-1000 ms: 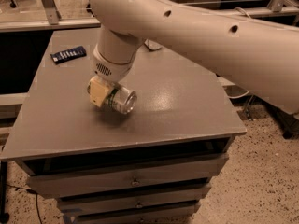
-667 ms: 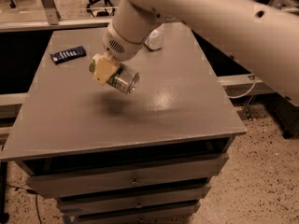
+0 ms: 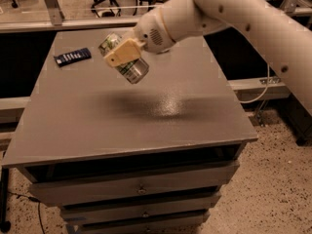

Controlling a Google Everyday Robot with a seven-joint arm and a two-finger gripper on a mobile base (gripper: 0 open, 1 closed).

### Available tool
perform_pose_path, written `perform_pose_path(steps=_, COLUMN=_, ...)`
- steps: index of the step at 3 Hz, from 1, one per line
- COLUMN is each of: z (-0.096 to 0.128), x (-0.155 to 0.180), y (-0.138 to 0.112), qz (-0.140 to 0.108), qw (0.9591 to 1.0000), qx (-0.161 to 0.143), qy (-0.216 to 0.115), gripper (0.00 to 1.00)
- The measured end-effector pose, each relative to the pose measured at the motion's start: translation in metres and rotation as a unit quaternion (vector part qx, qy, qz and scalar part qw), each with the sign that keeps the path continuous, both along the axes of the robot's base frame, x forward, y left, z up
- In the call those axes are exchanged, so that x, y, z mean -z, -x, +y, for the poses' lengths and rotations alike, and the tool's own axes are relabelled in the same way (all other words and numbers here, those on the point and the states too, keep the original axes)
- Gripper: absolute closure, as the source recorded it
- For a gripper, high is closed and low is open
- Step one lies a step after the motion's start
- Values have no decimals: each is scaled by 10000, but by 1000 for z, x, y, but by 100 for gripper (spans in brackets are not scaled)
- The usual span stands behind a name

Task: Place 7up can upright

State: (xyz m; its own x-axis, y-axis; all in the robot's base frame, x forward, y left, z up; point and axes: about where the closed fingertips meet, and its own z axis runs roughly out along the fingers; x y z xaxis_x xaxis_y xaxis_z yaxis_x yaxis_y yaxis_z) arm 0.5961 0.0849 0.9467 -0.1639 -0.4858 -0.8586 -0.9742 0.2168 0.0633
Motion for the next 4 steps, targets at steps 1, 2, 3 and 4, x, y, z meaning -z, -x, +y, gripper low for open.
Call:
perform_pose_path(steps=1, z=-22, x=-20, y=18, qz=-237, qw=9932, qx=-295, qy=-1101, gripper=100)
perform_pose_path(steps=2, z=-48, x=-29, y=38, qz=-717, qw=9831, qx=-509, qy=-1607, gripper=100)
perform_pose_path(steps=3, z=-52, x=-33, y=40, qz=-952, qw=9810, qx=-555, qy=-1596, gripper=100)
perform_pose_path(steps=4, z=-51, x=-33, y=40, qz=-921, qw=9813, qx=-554, qy=-1599, gripper=100)
